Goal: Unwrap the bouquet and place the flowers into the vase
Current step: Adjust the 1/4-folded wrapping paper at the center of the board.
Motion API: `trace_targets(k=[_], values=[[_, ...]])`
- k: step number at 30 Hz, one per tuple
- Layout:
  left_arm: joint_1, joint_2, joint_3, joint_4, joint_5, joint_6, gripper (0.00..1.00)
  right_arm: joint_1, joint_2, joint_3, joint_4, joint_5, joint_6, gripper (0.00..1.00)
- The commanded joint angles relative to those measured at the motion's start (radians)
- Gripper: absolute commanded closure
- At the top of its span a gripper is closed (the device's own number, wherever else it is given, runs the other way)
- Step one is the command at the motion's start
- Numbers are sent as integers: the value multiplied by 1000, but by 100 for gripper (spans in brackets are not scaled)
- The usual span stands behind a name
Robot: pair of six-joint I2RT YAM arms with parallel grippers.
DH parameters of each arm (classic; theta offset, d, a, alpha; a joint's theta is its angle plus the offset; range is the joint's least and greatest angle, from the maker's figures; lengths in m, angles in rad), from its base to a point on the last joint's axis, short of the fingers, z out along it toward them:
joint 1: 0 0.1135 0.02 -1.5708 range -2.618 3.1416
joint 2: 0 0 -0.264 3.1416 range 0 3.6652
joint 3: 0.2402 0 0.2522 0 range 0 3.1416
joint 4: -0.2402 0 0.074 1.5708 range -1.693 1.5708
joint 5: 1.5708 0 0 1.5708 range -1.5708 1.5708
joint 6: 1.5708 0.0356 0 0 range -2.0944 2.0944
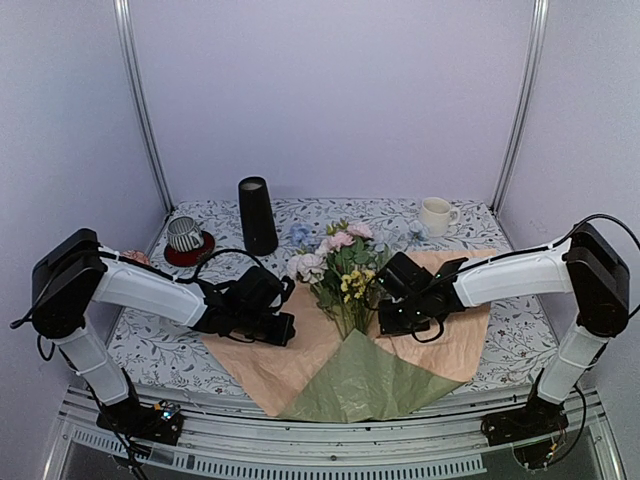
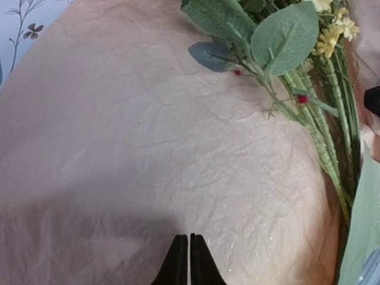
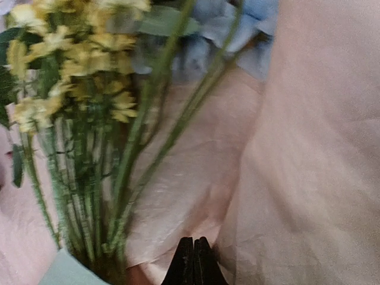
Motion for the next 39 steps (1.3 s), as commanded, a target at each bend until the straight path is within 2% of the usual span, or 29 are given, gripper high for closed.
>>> trace_targets(k=[1,4,11,22,28,33,35,39], values=[[12,13,2,-20,-14,-12,94,-1,35,24,-170,178,118,99],[12,24,-1,-23,-18,-14,93,-8,5,-14,-206,235,174,99],[12,36,-20,-15,-22,-22,94,-81,-75,-134,-170,223,160,99],[11,-25,-40,-27,-56,-21,93,-283,-229,-334,43,-2,73,98],[12,-174,-69,-29,-86,-8,93,-318,-332,-324,31,-9,25,97],[11,-311,-133,49,-65,30,93,-318,-399,-318,81,-70,-61,97],[12,-332,-158,91,-43,44,92,-318,-400,-311,105,-111,-99,96],[13,-278,-119,94,-15,60,100,-317,-334,-275,125,-190,-137,97]])
